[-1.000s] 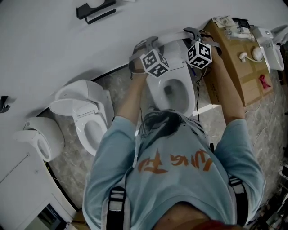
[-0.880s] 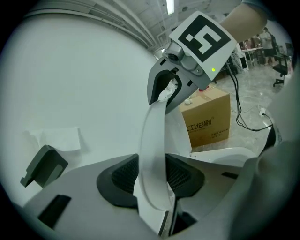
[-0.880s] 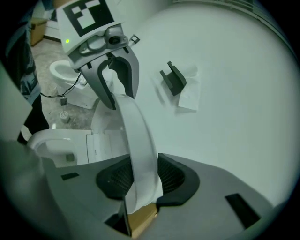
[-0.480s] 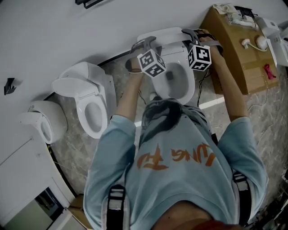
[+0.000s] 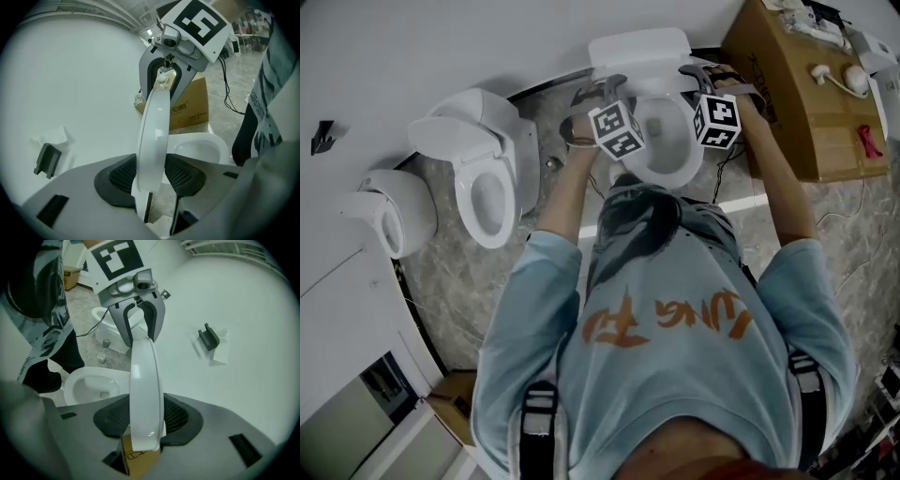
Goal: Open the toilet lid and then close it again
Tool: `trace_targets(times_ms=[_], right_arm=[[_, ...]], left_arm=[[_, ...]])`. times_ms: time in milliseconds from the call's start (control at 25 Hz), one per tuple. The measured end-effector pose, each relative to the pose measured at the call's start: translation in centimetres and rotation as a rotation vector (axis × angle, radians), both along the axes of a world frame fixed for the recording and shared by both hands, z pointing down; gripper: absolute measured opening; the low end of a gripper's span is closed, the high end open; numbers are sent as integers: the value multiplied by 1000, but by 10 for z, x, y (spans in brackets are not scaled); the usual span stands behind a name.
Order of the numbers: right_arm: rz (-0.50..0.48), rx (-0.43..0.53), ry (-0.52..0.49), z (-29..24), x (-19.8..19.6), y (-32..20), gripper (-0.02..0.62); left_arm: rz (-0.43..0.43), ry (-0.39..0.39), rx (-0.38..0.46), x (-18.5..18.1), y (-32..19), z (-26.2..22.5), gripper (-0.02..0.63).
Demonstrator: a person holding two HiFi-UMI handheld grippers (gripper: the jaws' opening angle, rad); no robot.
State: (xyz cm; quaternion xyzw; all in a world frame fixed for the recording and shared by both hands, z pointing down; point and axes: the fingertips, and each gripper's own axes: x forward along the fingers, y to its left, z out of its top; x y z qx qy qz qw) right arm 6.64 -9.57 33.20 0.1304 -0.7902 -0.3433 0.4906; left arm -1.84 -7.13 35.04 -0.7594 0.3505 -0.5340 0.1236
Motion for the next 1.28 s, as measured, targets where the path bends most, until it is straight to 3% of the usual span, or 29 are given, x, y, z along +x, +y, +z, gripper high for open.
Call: trace_targets(times_ms=[240,800,920,1280], right_arm=[[-43,-49,35,40,6,47,195],[-103,-235,67,139,34,140,270],[-111,-266,84,160,39,152,295],[-118,-402,132,207,53,182,284]], left_arm=[[7,-69,-89,8,47,37,209],[37,-169,-293,30,132,127,216],[43,-178,-317,33,143,146,218],[61,-169,-381,41,172,193,187]])
